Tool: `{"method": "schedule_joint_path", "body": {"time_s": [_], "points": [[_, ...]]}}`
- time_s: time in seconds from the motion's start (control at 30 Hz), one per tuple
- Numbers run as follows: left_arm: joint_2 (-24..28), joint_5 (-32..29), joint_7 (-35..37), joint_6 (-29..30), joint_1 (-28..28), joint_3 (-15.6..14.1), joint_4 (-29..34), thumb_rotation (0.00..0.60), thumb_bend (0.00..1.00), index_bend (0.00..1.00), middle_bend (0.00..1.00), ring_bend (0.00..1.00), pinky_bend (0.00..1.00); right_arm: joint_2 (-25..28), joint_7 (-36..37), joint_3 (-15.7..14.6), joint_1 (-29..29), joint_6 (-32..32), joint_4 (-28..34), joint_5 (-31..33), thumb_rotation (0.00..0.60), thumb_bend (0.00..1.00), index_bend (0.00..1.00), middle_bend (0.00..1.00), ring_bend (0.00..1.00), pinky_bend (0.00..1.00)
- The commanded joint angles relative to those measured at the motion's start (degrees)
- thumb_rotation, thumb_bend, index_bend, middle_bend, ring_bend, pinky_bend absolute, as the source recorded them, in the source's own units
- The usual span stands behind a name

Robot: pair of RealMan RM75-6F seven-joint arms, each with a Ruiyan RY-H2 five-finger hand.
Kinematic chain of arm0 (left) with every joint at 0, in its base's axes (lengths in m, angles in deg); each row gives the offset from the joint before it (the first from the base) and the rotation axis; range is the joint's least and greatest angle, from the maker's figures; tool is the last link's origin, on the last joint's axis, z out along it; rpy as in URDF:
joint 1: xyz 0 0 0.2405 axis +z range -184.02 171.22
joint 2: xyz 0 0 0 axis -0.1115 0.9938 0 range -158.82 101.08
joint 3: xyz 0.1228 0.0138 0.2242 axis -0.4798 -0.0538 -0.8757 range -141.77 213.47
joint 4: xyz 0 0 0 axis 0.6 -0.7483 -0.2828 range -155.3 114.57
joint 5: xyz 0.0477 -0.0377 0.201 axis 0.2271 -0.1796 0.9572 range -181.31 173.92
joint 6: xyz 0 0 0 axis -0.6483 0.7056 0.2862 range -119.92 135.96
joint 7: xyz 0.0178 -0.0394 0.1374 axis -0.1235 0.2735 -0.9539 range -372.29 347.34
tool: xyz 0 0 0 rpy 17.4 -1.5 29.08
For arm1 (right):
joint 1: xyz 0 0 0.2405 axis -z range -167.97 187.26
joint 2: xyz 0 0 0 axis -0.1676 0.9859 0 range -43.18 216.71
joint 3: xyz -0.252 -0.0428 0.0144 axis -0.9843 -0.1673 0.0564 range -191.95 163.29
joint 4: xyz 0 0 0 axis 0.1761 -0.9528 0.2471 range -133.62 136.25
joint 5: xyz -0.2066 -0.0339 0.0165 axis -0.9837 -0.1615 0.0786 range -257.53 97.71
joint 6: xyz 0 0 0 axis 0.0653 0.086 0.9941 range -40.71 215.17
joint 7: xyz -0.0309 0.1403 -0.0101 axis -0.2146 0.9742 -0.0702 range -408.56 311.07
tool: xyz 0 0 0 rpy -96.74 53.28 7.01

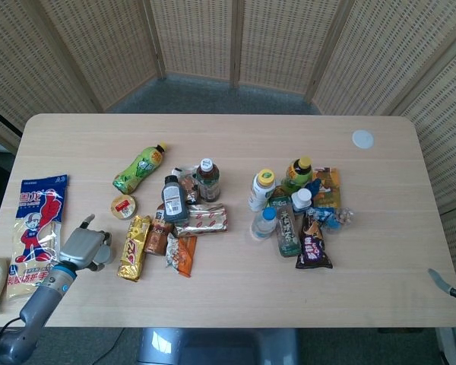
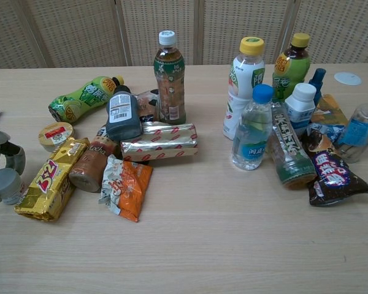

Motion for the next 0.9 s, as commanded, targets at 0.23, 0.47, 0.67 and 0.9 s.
{"method": "schedule_joint_path", "body": {"time_s": [0.23,0.47,0.67,0.9], "points": [[3.55,-0.50,2.69,2.01,0.02,1.76,3.56,0.600,0.23,0.62,0.63,0.62,0.15,-0.15,0.07,0.15,-0.27,0.45,-0.24,-0.21,0.263,0.15,0.00,0.00,0.00,0.00],[11.49,1.30,7.24,5.33,0.68,4.05,11.07,0.600,0.22,0.61,0.62,0.62,0.16,-0.85,0.02,0.31,-1.19,1.67,-0.67,-0.48,0.263,0.15,0.00,0.00,0.00,0.00],[19.98,3.22,11.54,8.49,1.01,7.12,18.22,0.600,0.22,0.61,0.62,0.62,0.16,-1.60,0.25,0.39,-1.70,2.21,-1.22,-0.69,0.261,0.15,0.00,0.00,0.00,0.00],[27.91,4.03,15.63,11.60,0.56,11.68,23.72,0.600,0.22,0.61,0.62,0.62,0.17,-2.30,0.77,0.31,-1.59,2.19,-1.85,-0.59,0.261,0.15,0.00,0.00,0.00,0.00]]}}
